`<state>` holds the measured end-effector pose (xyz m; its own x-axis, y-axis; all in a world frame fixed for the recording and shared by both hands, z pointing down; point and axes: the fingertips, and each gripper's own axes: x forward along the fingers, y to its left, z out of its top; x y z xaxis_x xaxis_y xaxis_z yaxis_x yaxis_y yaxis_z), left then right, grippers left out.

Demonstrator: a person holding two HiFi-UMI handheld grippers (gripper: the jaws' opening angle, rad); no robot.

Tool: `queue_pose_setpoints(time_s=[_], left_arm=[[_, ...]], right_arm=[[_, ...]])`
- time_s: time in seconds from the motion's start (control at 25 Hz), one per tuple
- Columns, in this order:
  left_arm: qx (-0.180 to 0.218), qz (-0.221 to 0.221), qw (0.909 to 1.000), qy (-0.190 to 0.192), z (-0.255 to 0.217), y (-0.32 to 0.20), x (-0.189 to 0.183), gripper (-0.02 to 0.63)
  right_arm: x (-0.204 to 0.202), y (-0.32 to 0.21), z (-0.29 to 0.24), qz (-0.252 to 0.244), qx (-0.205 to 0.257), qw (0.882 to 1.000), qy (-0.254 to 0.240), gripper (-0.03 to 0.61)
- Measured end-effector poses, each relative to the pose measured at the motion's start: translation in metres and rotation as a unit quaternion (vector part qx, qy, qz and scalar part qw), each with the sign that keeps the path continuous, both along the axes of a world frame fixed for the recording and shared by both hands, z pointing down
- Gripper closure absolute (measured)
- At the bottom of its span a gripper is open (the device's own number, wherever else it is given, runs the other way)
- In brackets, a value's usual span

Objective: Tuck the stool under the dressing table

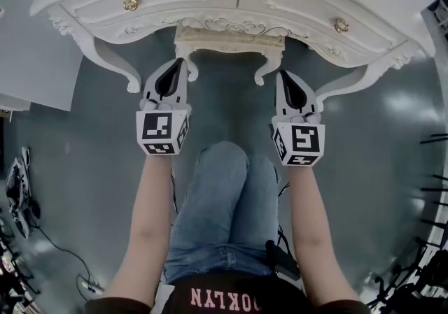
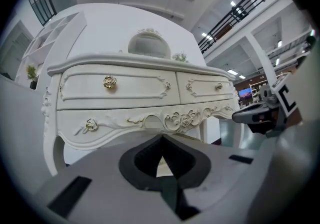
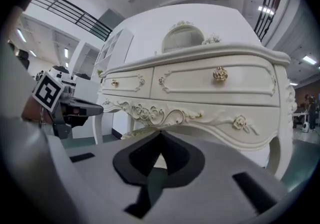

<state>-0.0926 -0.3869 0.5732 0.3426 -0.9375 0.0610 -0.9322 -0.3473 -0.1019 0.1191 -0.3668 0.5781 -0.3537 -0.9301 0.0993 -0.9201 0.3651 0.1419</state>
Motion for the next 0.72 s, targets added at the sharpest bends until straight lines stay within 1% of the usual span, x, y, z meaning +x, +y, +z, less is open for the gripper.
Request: queue_pose_setpoints(time_s=[0.16,0.32,0.48,0.64,0.72], left_arm=[[-0.026,0.004,0.9997,0.003,-0.044,0.017,0.004,0.609],[-0.036,0.006,0.9993,-0.003,-0.106,0.03,0.008,0.609],[-0.043,0.001,0.9991,0.003,-0.187,0.046,0.009,0.609],[-0.047,0.001,0.9989,-0.007,-0.275,0.067,0.013,0.609],[-0.045,-0.002,0.999,-0.005,-0.317,0.077,0.012,0.609]], right_arm=[[-0.002,0.016,-0.042,-0.002,-0.03,1.0,0.008,0.58],[-0.003,0.026,-0.103,-0.006,-0.042,0.999,0.006,0.58],[-0.004,0.037,-0.181,-0.011,-0.051,0.999,0.007,0.58],[0.001,0.058,-0.27,-0.004,-0.059,0.998,0.0,0.58],[0.004,0.068,-0.311,-0.003,-0.058,0.998,-0.001,0.58]])
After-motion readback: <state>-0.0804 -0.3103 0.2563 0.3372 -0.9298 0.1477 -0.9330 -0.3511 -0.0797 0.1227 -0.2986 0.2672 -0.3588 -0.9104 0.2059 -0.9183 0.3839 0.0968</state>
